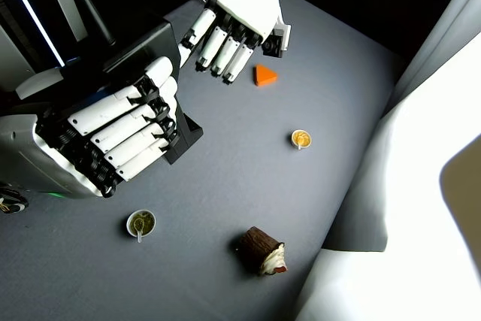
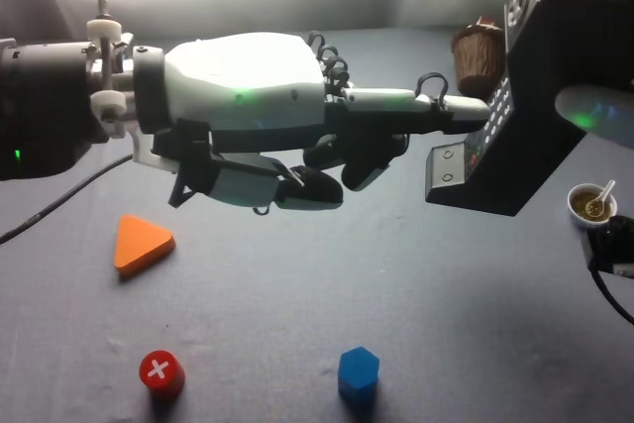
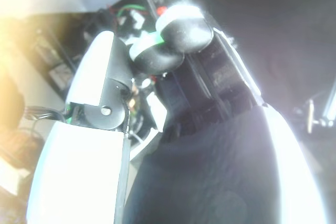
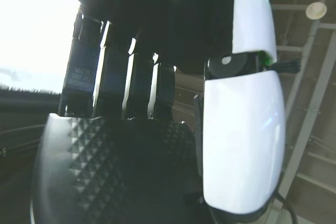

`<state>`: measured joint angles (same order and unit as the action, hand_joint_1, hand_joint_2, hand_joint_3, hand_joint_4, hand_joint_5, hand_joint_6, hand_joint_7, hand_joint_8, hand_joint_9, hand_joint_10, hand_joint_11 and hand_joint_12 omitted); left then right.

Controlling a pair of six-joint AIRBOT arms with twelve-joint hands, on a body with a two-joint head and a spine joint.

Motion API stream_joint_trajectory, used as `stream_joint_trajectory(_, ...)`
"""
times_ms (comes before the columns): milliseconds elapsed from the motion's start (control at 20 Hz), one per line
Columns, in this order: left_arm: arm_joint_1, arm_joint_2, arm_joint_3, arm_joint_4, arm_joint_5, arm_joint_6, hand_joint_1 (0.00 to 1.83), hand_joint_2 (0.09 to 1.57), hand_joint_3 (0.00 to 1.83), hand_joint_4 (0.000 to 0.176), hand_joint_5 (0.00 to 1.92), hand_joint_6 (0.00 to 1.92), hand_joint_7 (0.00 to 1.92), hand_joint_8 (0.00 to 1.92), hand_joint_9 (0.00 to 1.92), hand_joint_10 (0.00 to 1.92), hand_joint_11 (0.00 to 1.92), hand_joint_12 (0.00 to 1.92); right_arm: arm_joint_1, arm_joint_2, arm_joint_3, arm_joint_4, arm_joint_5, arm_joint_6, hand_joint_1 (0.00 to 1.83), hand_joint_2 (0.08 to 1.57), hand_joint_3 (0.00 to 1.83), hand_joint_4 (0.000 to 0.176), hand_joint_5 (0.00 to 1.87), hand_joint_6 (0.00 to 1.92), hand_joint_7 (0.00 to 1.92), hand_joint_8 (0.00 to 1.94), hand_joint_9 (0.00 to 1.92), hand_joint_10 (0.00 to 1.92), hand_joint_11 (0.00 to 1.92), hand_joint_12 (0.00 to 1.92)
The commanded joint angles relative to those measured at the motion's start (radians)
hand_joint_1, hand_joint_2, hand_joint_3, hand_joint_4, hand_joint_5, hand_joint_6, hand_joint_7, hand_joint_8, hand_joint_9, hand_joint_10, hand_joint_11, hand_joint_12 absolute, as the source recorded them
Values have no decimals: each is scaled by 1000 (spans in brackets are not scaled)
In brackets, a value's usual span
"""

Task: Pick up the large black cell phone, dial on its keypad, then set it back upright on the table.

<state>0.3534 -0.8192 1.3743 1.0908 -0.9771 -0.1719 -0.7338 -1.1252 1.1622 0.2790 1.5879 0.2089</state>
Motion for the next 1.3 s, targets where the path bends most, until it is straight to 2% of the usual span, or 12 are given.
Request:
stream_joint_trajectory(0, -20, -3, -6, -83, -75, 4, 1309, 1278, 0, 1, 35, 0, 672, 1566, 880, 1921, 846, 1921, 14, 15, 4, -4, 137, 20, 1386, 1093, 0, 0, 1015, 751, 1024, 864, 953, 1271, 999, 1077)
stream_joint_trajectory(150, -12, -15, -3, -83, -58, 17, 1312, 1270, 0, 3, 50, 3, 689, 1541, 886, 1921, 821, 1921, 14, 16, 2, -4, 137, 20, 1380, 1110, 1, 0, 982, 799, 970, 954, 925, 1316, 1013, 1101)
stream_joint_trajectory(350, 0, -42, 45, -143, -43, 66, 1306, 1281, 0, 0, 33, 2, 664, 1579, 867, 1921, 810, 1921, 19, 14, -3, -5, 134, 17, 1379, 1116, 1, 0, 982, 786, 948, 991, 916, 1339, 1024, 1111)
stream_joint_trajectory(650, -4, -69, 56, -145, -37, 81, 1315, 1267, 0, 0, 61, 3, 686, 1549, 863, 1921, 819, 1921, 19, 13, -14, -6, 134, 12, 1381, 1112, 0, 0, 971, 795, 981, 943, 926, 1332, 1042, 1152)
stream_joint_trajectory(750, -10, -71, 44, -147, -45, 80, 1313, 1269, 0, 0, 61, 2, 682, 1557, 873, 1921, 817, 1921, 19, 13, -15, -6, 134, 11, 1380, 1112, 0, 0, 982, 771, 973, 958, 923, 1332, 1034, 1148)
stream_joint_trajectory(950, -3, -69, 30, -151, -52, 69, 1312, 1267, 0, 0, 51, 2, 685, 1548, 837, 1921, 780, 1921, 19, 13, -17, -6, 134, 9, 1372, 1140, 0, 0, 918, 882, 896, 1073, 891, 1390, 1034, 1187)
stream_joint_trajectory(1100, 28, -54, 61, -214, -71, 92, 1312, 1270, 0, 0, 42, 1, 679, 1560, 864, 1921, 809, 1921, 19, 14, -16, -6, 134, 8, 1376, 1126, 0, 0, 943, 841, 928, 1028, 918, 1350, 1072, 1145)
stream_joint_trajectory(1200, 31, -43, 87, -219, -74, 87, 1306, 1282, 3, 0, 41, 2, 657, 1592, 843, 1921, 785, 1921, 19, 15, -15, -6, 134, 7, 1372, 1137, 1, 0, 906, 920, 903, 1056, 908, 1359, 1068, 1131)
stream_joint_trajectory(1250, 33, -33, 104, -219, -69, 83, 1306, 1281, 2, 0, 43, 2, 658, 1590, 851, 1921, 791, 1921, 19, 15, -15, -6, 134, 4, 1374, 1133, 0, 0, 920, 876, 920, 1039, 909, 1365, 1065, 1145)
